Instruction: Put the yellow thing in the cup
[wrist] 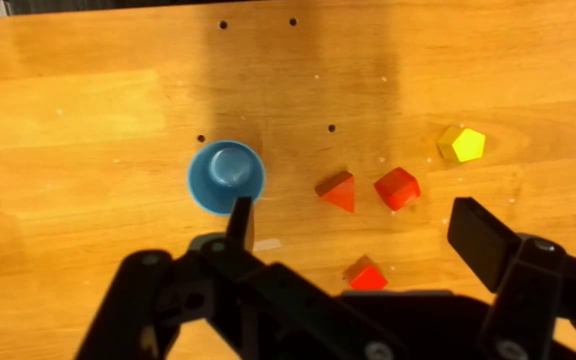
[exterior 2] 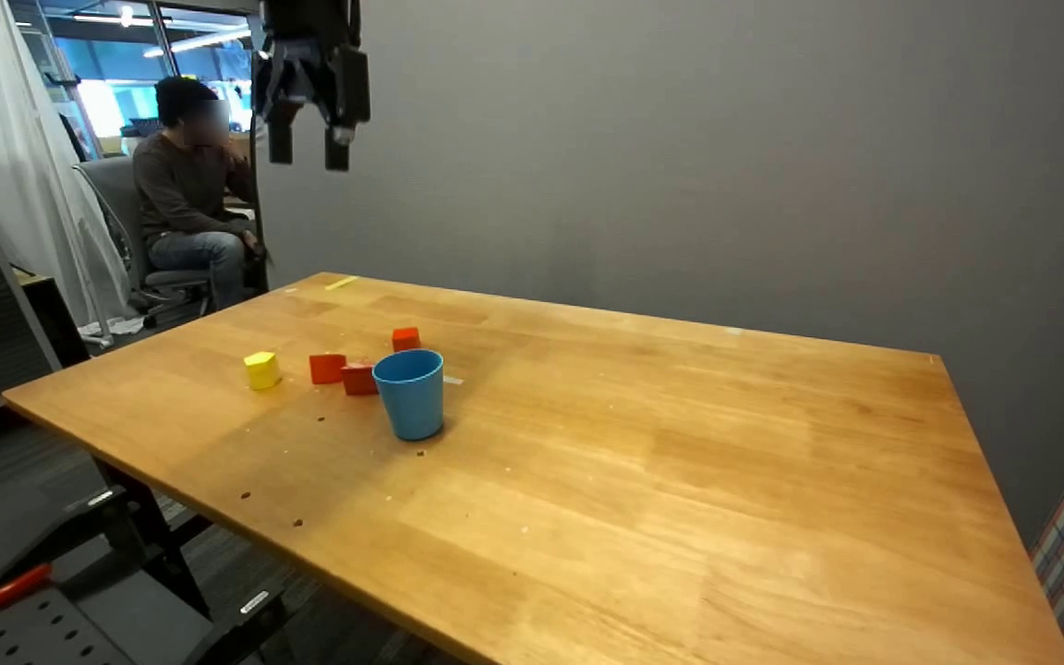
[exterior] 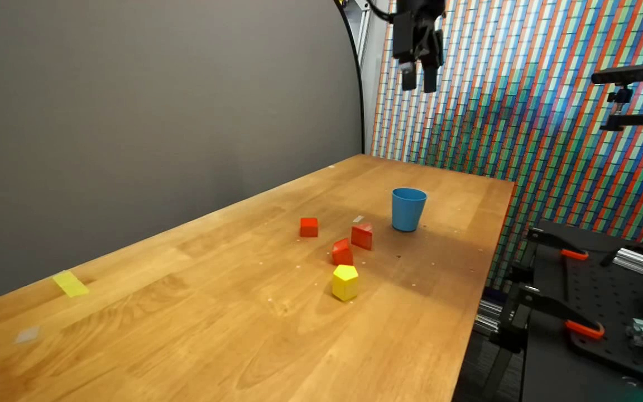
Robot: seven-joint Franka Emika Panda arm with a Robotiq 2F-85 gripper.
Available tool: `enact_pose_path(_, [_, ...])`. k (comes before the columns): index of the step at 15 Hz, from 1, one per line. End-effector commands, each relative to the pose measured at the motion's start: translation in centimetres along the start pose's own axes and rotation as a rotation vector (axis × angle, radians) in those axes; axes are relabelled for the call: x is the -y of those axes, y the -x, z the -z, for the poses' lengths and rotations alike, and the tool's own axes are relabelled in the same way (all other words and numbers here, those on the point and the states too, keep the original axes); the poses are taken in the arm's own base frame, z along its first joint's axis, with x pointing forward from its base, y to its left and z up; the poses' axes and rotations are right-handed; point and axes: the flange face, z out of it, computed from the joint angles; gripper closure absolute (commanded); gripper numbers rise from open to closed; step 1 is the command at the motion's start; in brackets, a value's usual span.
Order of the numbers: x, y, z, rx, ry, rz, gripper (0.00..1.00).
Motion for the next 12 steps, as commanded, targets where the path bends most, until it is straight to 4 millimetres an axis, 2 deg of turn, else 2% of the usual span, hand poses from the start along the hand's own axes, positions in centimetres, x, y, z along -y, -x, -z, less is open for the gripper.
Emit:
enact_pose_path(1, [6.0,-3.9,-6.2,0.032,0.01,0.1,0.0])
enact_pose_path(3, [9.2,-4.9,-11.1,0.066,0.047,0.159,0.0])
enact_pose_path(4, [10.5,-5.1,-12.8,0.076,0.058,0.183,0.0])
enact_pose_path(7, [13.4,-5.3,-18.6,0.083,0.111,0.23,0.0])
enact_pose_path(10, [15.4,-5.6,-22.3,0.069,0.143,0.277,0.0])
enact_pose_path(12, [16.5,-5.8,-23.9,0.07,0.147,0.298,0.0])
